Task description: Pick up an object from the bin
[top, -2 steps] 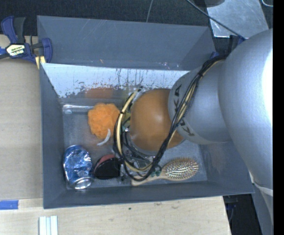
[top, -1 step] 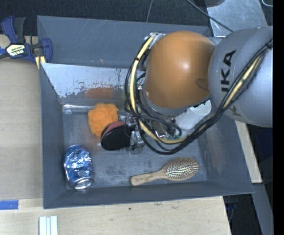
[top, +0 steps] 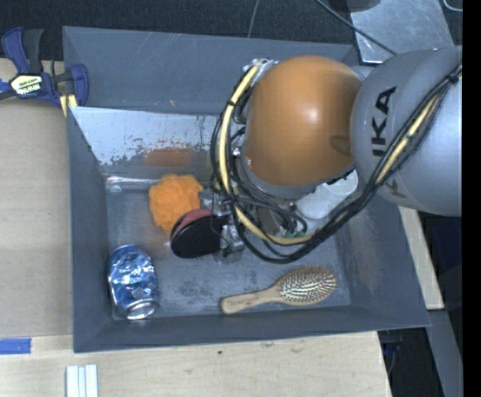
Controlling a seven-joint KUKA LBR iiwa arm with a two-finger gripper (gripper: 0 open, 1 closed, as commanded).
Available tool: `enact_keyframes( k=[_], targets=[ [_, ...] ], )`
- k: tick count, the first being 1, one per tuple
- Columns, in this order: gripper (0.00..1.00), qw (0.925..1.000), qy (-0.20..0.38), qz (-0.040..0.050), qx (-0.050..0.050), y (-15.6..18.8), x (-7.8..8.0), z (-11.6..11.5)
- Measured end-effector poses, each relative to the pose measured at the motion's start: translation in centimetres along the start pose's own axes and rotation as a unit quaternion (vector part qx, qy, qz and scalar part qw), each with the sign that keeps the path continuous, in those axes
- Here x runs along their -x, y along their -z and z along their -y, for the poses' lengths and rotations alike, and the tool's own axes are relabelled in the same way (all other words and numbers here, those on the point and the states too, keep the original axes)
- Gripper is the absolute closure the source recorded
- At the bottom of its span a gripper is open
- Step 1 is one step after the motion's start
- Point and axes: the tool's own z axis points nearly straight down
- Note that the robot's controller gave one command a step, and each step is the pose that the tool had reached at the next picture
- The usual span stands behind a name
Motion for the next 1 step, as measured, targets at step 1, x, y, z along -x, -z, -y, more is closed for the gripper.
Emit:
enact_keyframes(
  k=[1],
  targets=[
    [1.00, 1.0000, 0.000, 0.0000, 0.000, 0.00, 0.00, -0.02]
  ],
)
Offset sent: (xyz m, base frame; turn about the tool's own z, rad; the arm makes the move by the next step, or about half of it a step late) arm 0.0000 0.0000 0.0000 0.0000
